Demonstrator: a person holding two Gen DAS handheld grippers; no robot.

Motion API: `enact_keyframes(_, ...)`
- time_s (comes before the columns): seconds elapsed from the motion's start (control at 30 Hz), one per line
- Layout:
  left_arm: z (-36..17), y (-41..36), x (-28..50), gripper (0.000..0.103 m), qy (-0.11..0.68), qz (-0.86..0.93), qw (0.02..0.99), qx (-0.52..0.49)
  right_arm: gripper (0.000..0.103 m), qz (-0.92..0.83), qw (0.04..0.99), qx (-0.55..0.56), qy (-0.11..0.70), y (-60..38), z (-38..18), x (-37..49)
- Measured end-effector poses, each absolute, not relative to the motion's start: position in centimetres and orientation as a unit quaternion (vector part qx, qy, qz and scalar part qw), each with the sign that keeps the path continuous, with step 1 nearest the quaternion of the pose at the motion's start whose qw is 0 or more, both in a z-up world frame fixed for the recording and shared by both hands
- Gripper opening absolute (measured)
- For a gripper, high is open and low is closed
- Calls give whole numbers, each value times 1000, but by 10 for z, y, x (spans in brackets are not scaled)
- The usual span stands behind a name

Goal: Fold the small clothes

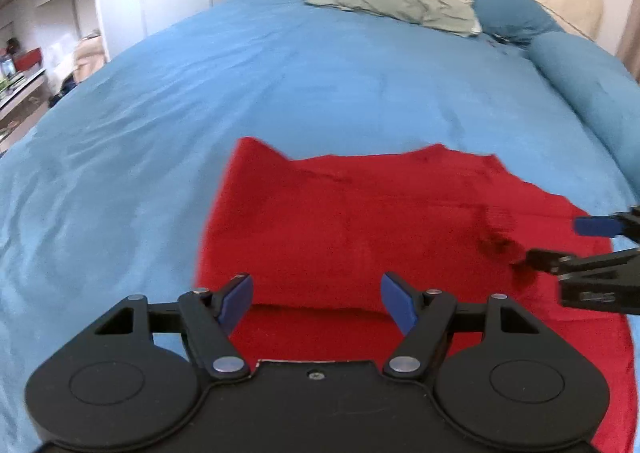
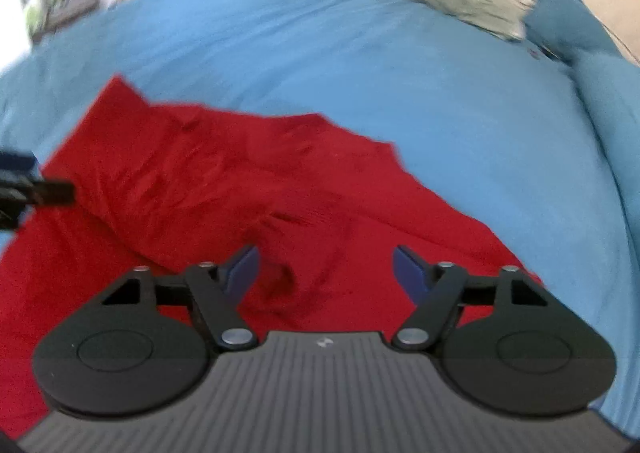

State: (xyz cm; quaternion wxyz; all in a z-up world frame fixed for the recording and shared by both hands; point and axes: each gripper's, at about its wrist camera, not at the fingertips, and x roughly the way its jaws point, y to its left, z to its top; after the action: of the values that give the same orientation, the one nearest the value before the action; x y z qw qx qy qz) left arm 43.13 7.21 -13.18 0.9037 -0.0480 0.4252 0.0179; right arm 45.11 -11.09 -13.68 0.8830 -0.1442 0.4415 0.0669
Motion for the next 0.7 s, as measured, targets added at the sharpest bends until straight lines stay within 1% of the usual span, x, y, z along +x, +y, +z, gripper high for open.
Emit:
enact_keyframes(0.03, -133, 78, 431, 76, 425, 22, 904, -47, 82, 72, 876, -160, 448, -101, -146, 458)
enact_keyframes(0.07, -132, 84, 432, 75, 425, 25, 904, -46, 77, 77, 870, -178, 454, -90, -155, 464)
enact_keyframes(0.1, -133, 91, 428, 75, 426, 28, 903, -48, 75, 83, 864, -190, 458, -85, -163, 467)
enact_keyframes(0.13, -134, 96, 427, 75, 427, 30, 902, -53, 70, 88, 856, -204, 466, -77, -171, 471)
enact_keyframes(0.2, -135, 105, 426, 75, 428, 30, 901, -65, 53, 91, 847, -216, 477, -71, -180, 477)
enact_keyframes(0.23, -135, 109, 425, 75, 428, 31, 900, -71, 39, 89, 845, -217, 480, -70, -182, 479)
enact_keyframes(0.27, -134, 112, 423, 75, 429, 31, 900, -73, 34, 81, 846, -215, 481, -72, -181, 481)
enact_keyframes(0.33, -132, 114, 423, 75, 429, 31, 900, -76, 28, 61, 858, -191, 473, -83, -169, 482)
enact_keyframes(0.43, -129, 119, 423, 76, 428, 27, 899, -83, 27, 21, 877, -136, 461, -109, -148, 476)
enact_keyframes(0.5, -129, 120, 425, 75, 429, 24, 899, -86, 27, -4, 881, -84, 466, -131, -141, 469)
enact_keyframes(0.6, -132, 119, 428, 75, 434, 20, 897, -86, 28, -32, 867, -5, 497, -164, -154, 460)
enact_keyframes(0.63, -133, 118, 429, 75, 435, 19, 896, -85, 31, -36, 863, 17, 503, -172, -159, 457)
enact_keyframes(0.7, -135, 119, 431, 75, 437, 18, 895, -85, 31, -42, 859, 67, 506, -188, -170, 452)
